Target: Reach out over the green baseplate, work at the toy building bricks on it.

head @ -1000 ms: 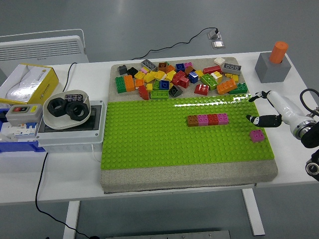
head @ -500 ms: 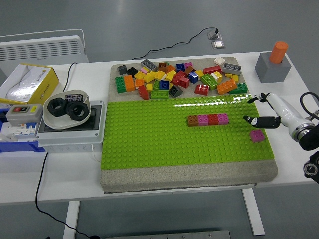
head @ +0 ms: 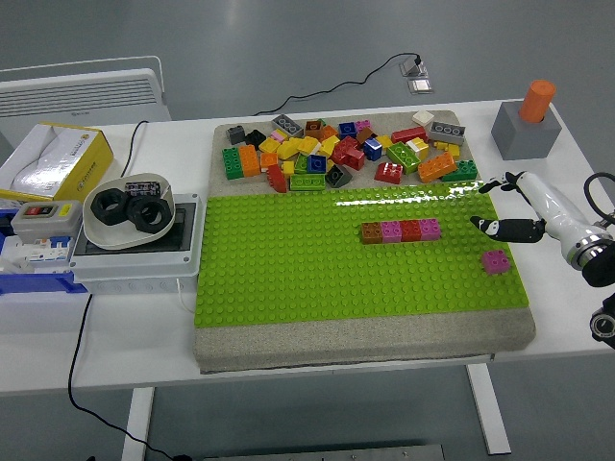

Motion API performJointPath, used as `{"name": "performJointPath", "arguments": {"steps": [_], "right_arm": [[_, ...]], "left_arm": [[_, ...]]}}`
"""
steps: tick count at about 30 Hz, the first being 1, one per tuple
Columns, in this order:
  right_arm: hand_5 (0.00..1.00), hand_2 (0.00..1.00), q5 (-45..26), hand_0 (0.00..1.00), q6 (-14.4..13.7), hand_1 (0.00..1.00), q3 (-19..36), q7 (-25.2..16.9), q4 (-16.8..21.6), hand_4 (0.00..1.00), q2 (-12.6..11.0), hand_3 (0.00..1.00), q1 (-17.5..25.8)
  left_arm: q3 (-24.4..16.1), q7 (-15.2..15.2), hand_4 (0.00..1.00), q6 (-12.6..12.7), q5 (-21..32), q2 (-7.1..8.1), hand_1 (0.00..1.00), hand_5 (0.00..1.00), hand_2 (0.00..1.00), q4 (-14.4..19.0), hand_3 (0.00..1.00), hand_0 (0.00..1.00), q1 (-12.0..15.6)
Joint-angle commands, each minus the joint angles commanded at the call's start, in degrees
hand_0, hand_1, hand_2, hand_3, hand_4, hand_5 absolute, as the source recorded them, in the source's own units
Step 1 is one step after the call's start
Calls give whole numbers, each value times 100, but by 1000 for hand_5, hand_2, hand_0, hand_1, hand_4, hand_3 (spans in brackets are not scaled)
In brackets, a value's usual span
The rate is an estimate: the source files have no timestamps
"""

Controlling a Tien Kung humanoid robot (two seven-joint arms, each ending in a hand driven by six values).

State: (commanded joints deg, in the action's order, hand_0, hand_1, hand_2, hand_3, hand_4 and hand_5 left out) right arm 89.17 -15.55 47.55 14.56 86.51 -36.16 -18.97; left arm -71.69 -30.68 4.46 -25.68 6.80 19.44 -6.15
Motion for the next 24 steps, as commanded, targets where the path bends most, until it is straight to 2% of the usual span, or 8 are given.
{"name": "performJointPath", "arguments": {"steps": [7, 11, 16, 17, 22, 23, 24], "right_arm": [[229, 824, -16, 831, -6, 805, -102, -15, -31, 765, -19, 637, -28], [207, 826, 47, 833, 78, 808, -111, 76, 14, 760, -128, 643, -43], [207, 826, 377, 833, 458, 808, -103, 461, 235, 760, -419, 643, -80], [175, 839, 489, 858, 576, 822, -116, 579, 310, 753, -498, 652, -101], [175, 839, 956, 858, 1096, 822, -227, 1122, 668, 753, -765, 652, -197], [112, 844, 1023, 874, 1165, 828, -252, 1200, 746, 714, -804, 665, -209], [112, 844, 1072, 874, 1215, 828, -278, 1256, 815, 714, -838, 665, -220]], "left_arm": [[-9, -6, 998, -11, -24, -10, 625, 998, 772, -3, 998, 638, 13], [-7, -9, 998, -8, -19, -16, 628, 998, 773, -1, 998, 639, 37], [15, 0, 998, -18, 12, -16, 628, 998, 773, -3, 998, 639, 57], [19, 3, 998, -24, 19, -15, 627, 998, 774, -5, 998, 639, 59], [32, 9, 998, -52, 30, -10, 627, 998, 774, -12, 998, 639, 56], [38, 12, 998, -53, 39, -13, 627, 998, 774, -13, 998, 639, 57], [43, 14, 998, -54, 47, -15, 627, 998, 774, -14, 998, 639, 59]]}}
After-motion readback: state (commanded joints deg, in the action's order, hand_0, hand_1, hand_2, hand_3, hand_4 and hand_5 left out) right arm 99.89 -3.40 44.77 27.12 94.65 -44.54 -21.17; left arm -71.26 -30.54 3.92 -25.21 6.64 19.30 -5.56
